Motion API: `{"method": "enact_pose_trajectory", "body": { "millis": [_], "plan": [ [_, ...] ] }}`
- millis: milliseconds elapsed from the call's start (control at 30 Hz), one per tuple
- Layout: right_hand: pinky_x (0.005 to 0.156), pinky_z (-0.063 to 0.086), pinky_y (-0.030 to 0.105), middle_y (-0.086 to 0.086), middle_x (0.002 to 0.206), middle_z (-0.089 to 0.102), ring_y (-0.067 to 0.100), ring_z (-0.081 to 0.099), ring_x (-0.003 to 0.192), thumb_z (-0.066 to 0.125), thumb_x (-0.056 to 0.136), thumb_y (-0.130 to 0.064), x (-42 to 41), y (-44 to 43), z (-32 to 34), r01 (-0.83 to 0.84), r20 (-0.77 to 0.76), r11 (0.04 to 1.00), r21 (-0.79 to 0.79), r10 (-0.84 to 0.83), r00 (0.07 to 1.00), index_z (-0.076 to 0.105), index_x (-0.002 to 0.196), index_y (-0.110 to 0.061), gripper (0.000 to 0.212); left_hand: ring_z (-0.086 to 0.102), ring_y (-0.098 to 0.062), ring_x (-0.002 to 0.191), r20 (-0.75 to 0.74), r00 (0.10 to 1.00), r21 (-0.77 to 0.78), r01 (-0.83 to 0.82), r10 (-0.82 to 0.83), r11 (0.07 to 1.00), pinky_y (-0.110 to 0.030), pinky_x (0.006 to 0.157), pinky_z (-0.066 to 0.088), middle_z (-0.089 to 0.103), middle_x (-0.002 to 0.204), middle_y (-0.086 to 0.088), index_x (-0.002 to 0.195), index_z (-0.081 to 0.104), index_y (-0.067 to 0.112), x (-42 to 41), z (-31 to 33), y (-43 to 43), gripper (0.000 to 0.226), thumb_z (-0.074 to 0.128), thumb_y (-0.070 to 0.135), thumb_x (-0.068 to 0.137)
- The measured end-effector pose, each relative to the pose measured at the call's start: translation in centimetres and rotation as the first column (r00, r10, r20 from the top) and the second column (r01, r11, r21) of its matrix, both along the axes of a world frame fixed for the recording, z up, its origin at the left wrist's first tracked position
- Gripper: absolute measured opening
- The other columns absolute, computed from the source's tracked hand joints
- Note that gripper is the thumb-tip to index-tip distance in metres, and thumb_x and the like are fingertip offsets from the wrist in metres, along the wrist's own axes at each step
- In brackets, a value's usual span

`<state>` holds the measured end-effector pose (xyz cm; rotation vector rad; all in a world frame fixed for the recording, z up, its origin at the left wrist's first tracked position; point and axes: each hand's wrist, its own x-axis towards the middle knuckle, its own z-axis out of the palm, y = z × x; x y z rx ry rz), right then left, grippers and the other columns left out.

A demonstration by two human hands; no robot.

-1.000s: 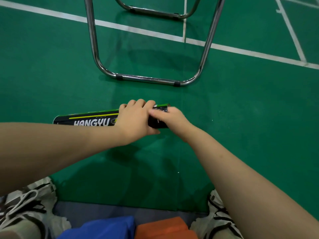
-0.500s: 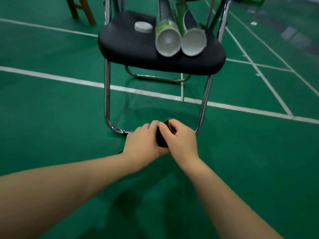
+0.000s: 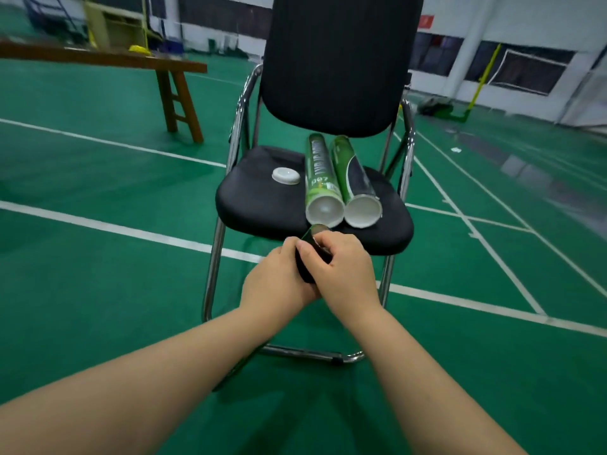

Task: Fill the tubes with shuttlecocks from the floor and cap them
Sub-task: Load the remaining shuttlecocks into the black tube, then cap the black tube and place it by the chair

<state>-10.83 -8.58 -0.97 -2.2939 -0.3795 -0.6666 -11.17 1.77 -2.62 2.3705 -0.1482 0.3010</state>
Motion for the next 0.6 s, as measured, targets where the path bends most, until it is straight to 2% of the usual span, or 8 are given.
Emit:
{"method": "enact_pose_trajectory", "body": {
  "millis": [100, 167, 367, 500, 600],
  "plan": [
    [0.066, 0.028, 0.024, -0.012, 0.067, 0.049, 0.016, 0.045, 0.077, 0.052, 0.08, -0.041, 0.8, 0.9, 1.2, -0.034, 0.038, 0.999, -0.001, 0.034, 0.999, 0.053, 0.068, -0.022, 0.023, 0.044, -0.019, 0.065, -0.002, 0.999, -0.063, -0.047, 0.047, 0.997, -0.031, 0.05, 0.029, 0.045, 0.068, 0.01, 0.088, 0.038, 0.023, 0.4, 1.6, 0.8, 0.031, 0.059, 0.038, 0.072],
    [0.072, 0.031, 0.018, -0.01, 0.081, 0.056, 0.014, 0.047, 0.085, 0.05, 0.08, -0.044, 1.4, 1.6, 1.8, -0.062, 0.067, 0.998, 0.017, 0.061, 0.996, 0.062, 0.08, -0.018, 0.028, 0.043, -0.019, 0.066, 0.004, 0.995, -0.11, -0.098, 0.099, 0.989, -0.03, 0.051, 0.03, 0.043, 0.067, 0.012, 0.092, 0.04, 0.023, 0.8, 2.6, 1.6, 0.028, 0.058, 0.036, 0.075],
    [0.087, 0.025, 0.004, -0.013, 0.097, 0.048, 0.01, 0.042, 0.098, 0.042, 0.079, -0.047, 3.8, 5.1, 4.2, -0.123, 0.17, 0.992, -0.04, 0.128, 0.977, 0.06, 0.094, -0.018, 0.037, 0.045, -0.021, 0.067, 0.098, 0.98, -0.182, -0.153, 0.173, 0.971, -0.031, 0.056, 0.032, 0.044, 0.065, 0.012, 0.092, 0.038, 0.025, 3.0, 5.0, 4.8, 0.012, 0.048, 0.028, 0.086],
    [0.088, 0.024, 0.004, -0.01, 0.106, 0.048, 0.01, 0.04, 0.104, 0.042, 0.08, -0.047, 5.4, 6.8, 5.8, -0.146, 0.211, 0.988, -0.052, 0.154, 0.965, 0.06, 0.1, -0.018, 0.039, 0.046, -0.026, 0.07, 0.155, 0.962, -0.229, -0.188, 0.226, 0.955, -0.032, 0.061, 0.037, 0.048, 0.07, 0.004, 0.096, 0.044, 0.019, 4.6, 6.4, 6.7, 0.014, 0.048, 0.029, 0.087],
    [0.09, 0.028, 0.013, -0.008, 0.111, 0.047, 0.012, 0.041, 0.109, 0.043, 0.081, -0.048, 6.7, 7.7, 6.0, -0.169, 0.237, 0.985, -0.043, 0.175, 0.956, 0.057, 0.104, -0.018, 0.04, 0.047, -0.025, 0.071, 0.155, 0.956, -0.257, -0.206, 0.25, 0.944, -0.032, 0.061, 0.036, 0.05, 0.072, 0.003, 0.097, 0.043, 0.021, 5.6, 6.9, 7.7, 0.019, 0.052, 0.033, 0.085]
  ]
}}
